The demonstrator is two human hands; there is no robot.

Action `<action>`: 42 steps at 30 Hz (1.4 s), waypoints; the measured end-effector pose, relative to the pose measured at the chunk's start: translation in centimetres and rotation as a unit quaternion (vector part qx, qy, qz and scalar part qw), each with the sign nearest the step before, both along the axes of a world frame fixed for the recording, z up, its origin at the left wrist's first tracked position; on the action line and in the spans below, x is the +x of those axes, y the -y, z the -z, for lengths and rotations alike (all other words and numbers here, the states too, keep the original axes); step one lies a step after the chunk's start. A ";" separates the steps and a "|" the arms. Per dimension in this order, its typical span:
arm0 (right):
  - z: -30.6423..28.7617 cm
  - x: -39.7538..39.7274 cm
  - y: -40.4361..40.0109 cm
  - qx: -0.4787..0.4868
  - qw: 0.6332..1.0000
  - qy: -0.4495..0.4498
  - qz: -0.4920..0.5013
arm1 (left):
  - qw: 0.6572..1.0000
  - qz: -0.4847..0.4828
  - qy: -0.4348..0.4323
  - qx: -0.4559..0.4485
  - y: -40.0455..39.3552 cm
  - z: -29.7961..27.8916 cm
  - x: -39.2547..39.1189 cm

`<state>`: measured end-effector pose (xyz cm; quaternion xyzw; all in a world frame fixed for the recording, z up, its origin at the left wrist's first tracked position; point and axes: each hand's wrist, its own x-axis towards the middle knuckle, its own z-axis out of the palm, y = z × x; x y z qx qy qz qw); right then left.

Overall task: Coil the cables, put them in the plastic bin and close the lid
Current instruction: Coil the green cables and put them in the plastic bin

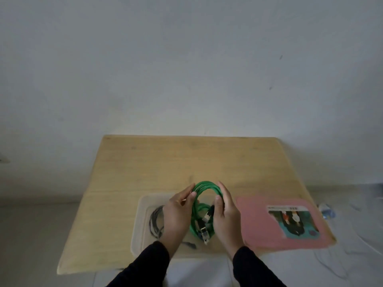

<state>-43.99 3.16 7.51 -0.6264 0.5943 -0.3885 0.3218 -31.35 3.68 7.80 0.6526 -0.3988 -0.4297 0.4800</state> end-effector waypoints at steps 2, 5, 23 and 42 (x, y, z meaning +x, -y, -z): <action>0.7 -0.4 -1.1 0.030 0.999 -0.005 -0.010 | 0.999 -0.001 0.035 0.019 -1.0 0.7 0.0; 1.9 -0.8 -2.4 0.056 0.998 -0.025 -0.032 | 0.994 0.003 0.099 0.037 -2.2 1.4 0.2; 3.9 1.4 -0.8 0.097 0.950 -0.242 -0.170 | 0.962 -0.014 0.265 0.058 -2.5 3.8 2.8; 1.6 0.2 -5.3 -0.087 0.898 -0.396 -0.174 | 0.844 0.041 0.534 -0.043 -7.6 2.5 0.2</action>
